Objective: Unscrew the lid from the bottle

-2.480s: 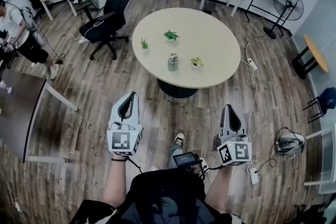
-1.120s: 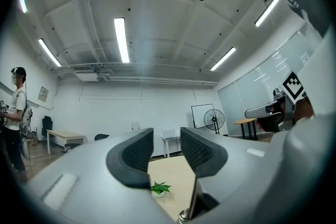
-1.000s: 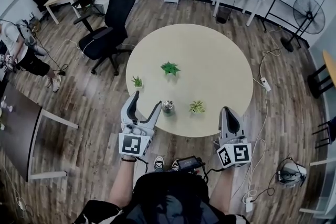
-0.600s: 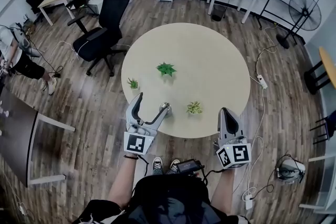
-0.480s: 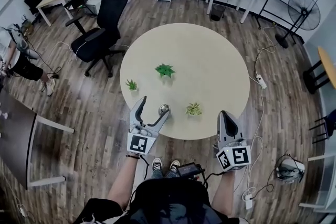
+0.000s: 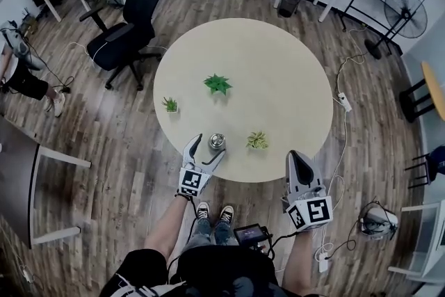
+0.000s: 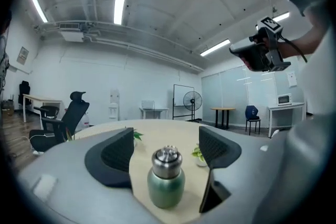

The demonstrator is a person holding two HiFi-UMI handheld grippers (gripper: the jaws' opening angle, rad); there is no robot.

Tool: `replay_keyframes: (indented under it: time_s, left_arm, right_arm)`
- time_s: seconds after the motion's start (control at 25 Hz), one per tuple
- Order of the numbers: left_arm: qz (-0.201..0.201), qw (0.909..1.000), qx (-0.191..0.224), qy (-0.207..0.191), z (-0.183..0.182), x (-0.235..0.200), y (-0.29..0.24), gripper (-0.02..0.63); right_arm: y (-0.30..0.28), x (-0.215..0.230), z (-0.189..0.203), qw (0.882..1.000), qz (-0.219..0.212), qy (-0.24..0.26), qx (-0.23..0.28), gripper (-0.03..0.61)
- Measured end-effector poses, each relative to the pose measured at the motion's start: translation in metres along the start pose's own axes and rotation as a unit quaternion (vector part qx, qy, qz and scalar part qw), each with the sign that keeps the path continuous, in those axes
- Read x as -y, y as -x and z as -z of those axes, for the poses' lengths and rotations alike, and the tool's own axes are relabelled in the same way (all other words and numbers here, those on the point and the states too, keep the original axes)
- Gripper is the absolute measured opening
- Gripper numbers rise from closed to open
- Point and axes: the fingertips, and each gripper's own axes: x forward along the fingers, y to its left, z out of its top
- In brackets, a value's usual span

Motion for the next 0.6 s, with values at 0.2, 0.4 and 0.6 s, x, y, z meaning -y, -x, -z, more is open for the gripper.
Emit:
replay_keyframes:
  time_s: [0.2,0.4,0.6]
  left_arm:
    - [0.012,0.9989,-0.045,0.011,0.056,0.001,-0.016,0.388]
    - [0.018,0.9968,-0.076,0.017,0.096,0.003,-0.031,0.388]
    - [0.018,0.9949,-0.099,0.010,0.115,0.004,-0.045,0.382]
  right_arm:
    - [-0.010,-0.005,0.012,1.000,-0.007,-0.001,-0.017,0.005]
    - [-0.022,-0.014,0.020,1.000,-0.018,-0.002,-0.025,0.005]
    - [-0.032,-0.025,0.029,0.999,-0.035,-0.007,-0.032,0.005]
